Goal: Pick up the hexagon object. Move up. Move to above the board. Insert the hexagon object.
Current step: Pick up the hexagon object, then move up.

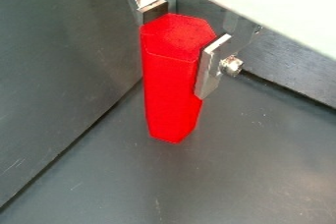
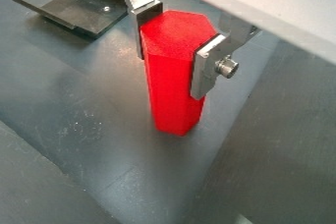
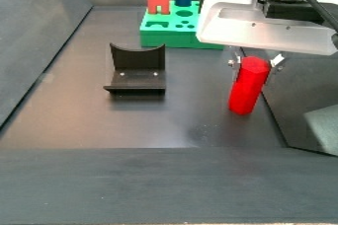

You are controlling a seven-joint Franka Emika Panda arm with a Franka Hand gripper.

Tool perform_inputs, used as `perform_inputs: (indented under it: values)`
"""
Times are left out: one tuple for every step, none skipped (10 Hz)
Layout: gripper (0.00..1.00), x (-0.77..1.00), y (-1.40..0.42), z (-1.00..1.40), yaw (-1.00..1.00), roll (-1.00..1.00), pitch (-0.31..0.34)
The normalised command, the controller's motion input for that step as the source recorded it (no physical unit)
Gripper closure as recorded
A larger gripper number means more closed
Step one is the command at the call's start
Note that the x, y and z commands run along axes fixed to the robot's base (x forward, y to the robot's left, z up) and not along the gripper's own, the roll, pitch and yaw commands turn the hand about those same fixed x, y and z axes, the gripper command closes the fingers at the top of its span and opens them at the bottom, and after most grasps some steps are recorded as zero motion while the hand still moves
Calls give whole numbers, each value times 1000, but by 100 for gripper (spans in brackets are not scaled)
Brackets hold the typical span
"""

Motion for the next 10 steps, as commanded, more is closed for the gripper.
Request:
perform_inputs:
  values:
    - [100, 0, 0, 0, 0, 0, 0]
    - [100, 0, 0, 0, 0, 0, 0]
    - [100, 0, 0, 0, 0, 0, 0]
    - [100, 0, 0, 0, 0, 0, 0]
    - [100, 0, 0, 0, 0, 0, 0]
    - [100, 0, 0, 0, 0, 0, 0]
    - [100, 0, 0, 0, 0, 0, 0]
    - [100, 0, 0, 833, 0, 0, 0]
    - [100, -2, 47, 834, 26, 9, -16]
    - [100, -35, 43, 742, 22, 21, 5]
